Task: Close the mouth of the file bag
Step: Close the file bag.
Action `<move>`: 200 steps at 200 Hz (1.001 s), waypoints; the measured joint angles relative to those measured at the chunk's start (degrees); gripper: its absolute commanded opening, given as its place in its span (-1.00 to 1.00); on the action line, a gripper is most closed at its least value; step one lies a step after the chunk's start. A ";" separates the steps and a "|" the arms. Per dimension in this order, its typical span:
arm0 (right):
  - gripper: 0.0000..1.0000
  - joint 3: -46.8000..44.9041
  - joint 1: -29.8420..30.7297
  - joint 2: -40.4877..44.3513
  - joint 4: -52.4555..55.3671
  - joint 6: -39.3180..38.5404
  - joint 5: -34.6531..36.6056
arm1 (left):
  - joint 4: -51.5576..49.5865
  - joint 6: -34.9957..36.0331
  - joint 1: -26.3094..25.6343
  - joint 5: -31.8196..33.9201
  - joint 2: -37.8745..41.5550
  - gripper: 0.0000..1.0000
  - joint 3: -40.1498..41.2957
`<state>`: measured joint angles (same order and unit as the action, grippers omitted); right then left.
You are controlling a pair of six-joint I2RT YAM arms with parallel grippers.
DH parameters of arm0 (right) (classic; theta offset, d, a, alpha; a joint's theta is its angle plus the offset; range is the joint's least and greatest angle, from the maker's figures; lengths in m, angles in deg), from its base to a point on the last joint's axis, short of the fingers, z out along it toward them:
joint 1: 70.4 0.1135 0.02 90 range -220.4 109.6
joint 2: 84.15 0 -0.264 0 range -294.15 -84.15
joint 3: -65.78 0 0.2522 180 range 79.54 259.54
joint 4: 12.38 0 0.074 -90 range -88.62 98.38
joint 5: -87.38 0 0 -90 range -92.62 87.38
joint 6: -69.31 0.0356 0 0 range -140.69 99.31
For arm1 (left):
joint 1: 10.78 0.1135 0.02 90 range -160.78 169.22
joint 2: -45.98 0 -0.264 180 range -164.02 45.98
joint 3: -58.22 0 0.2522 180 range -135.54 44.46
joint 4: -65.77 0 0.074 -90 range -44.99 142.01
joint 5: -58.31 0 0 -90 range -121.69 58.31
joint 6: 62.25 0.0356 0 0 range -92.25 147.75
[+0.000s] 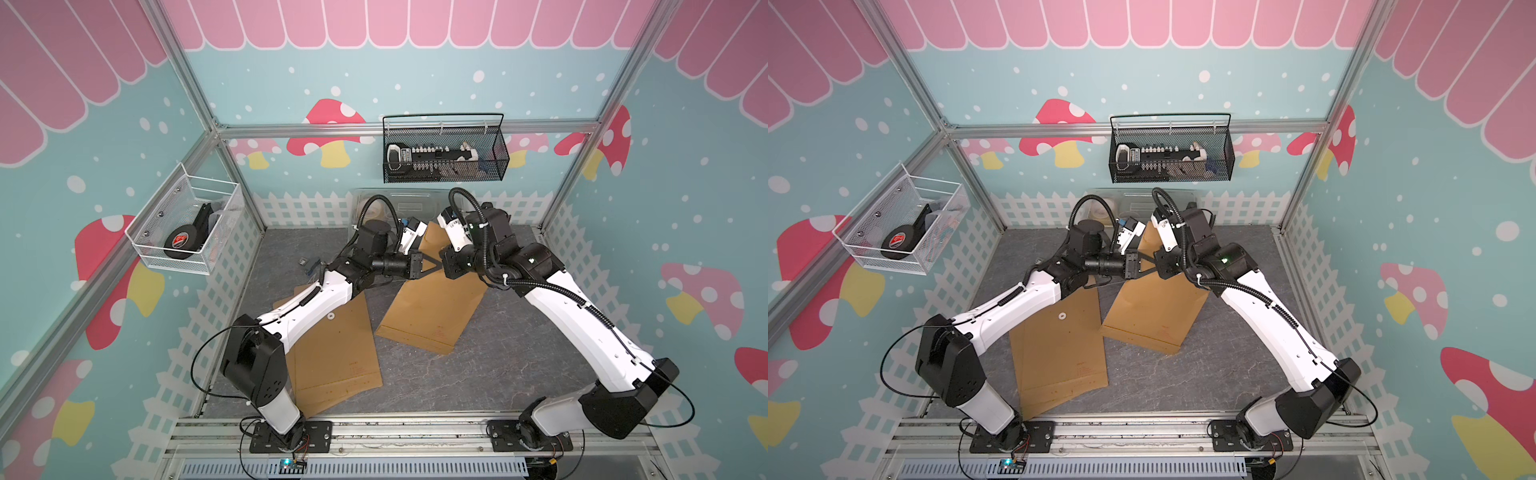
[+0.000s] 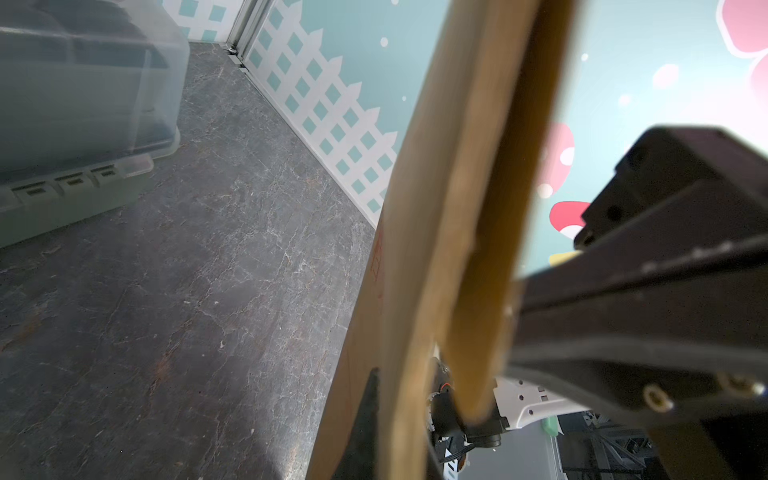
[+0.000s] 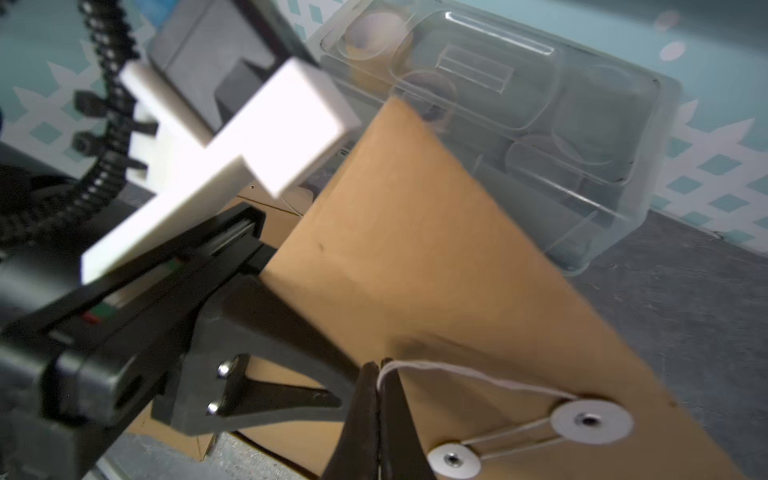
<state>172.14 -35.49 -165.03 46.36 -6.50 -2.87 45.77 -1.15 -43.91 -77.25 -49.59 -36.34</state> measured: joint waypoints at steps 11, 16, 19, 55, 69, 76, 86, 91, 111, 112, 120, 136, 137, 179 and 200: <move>-1.00 -3.34 0.00 1.97 -1.70 1.11 -1.36 | 0.00 -0.02 0.11 -0.02 0.13 -1.00 0.00; -1.00 -4.85 -0.07 2.86 -2.47 1.62 -1.90 | 0.00 -0.04 0.11 -0.02 0.22 -1.00 0.00; -1.00 -5.88 -0.17 3.48 -3.06 2.01 -2.25 | 0.00 -0.07 0.13 -0.04 0.28 -1.00 0.00; -1.00 -12.68 -3.56 7.43 -8.26 4.83 -6.12 | 0.04 -0.42 0.26 -0.07 1.11 -1.00 0.00; -1.00 -14.93 -5.14 8.59 -10.03 5.92 -7.61 | 0.04 -0.42 0.28 -0.07 1.49 -1.00 0.00; -1.00 -16.11 -5.77 9.22 -10.86 6.43 -8.41 | 0.04 -0.42 0.35 -0.07 1.64 -1.00 0.02; -1.00 -17.88 -6.54 10.21 -12.09 7.23 -9.79 | 0.02 -0.42 0.37 -0.07 1.73 -1.00 0.00; -1.00 -18.78 -6.84 10.73 -12.59 7.61 -10.47 | 0.02 -0.42 0.39 -0.07 1.73 -1.00 0.02; -1.00 -22.01 -8.52 12.87 -14.08 9.16 -12.90 | 0.00 -0.42 0.39 -0.07 1.73 -1.00 0.02; -1.00 -22.10 -8.61 12.94 -14.12 9.22 -12.94 | 0.00 -0.42 0.39 -0.07 1.73 -1.00 0.00; -1.00 -22.97 -9.42 13.57 -14.62 9.77 -13.62 | 0.00 -0.42 0.39 -0.07 1.73 -1.00 0.00; -1.00 -23.91 -10.67 14.21 -15.32 10.47 -14.58 | 0.00 -0.42 0.39 -0.07 1.73 -1.00 0.00; -1.00 -23.93 -10.71 14.23 -15.37 10.51 -14.60 | 0.00 -0.42 0.39 -0.07 1.73 -1.00 0.00; -1.00 -25.38 -12.41 14.34 -16.85 11.43 -16.50 | -0.39 -0.37 0.39 -0.04 1.75 -1.00 0.00; -1.00 -26.58 -13.68 14.67 -17.35 11.78 -17.38 | -1.07 -0.24 0.50 -0.04 1.84 -1.00 0.00</move>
<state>145.56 -49.17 -150.37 29.00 5.28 -20.25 44.70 -1.39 -43.41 -77.29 -47.76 -36.34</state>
